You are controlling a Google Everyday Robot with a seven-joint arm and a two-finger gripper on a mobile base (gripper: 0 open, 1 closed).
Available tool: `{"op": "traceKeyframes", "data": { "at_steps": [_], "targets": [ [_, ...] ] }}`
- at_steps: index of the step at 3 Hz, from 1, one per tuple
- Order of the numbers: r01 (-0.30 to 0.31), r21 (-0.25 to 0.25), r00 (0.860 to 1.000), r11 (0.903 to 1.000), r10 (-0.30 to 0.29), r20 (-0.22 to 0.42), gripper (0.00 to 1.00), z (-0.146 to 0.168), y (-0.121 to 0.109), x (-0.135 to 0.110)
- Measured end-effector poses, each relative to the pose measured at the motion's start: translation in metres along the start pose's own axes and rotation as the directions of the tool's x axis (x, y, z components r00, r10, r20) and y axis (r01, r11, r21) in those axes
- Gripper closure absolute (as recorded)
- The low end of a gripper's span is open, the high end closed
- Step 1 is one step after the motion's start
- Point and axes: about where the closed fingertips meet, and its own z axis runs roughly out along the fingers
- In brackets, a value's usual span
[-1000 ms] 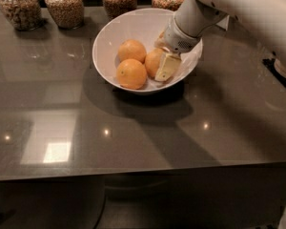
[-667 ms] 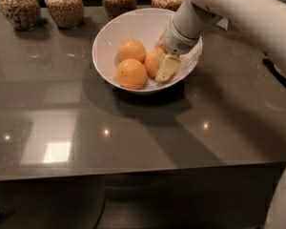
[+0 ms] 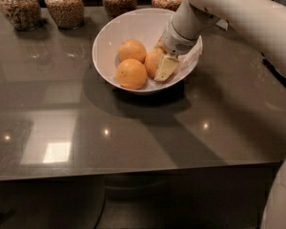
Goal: Pick orange from white bowl
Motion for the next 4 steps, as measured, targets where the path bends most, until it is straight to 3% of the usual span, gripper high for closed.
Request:
{"op": "traceKeyframes", "data": {
  "at_steps": [2,3,4],
  "targets": [
    [-0.03,-0.017,0.999,0.9994,0.031,0.024,0.79,-0.002,0.01,0.004],
    [-0.071,-0.008,0.995,0.9974,0.072,0.071,1.0,-0.018,0.006,0.002],
    [-0.115,-0.006,0.982,0.9934,0.114,0.149,1.0,-0.053,0.009,0.0]
  ]
}}
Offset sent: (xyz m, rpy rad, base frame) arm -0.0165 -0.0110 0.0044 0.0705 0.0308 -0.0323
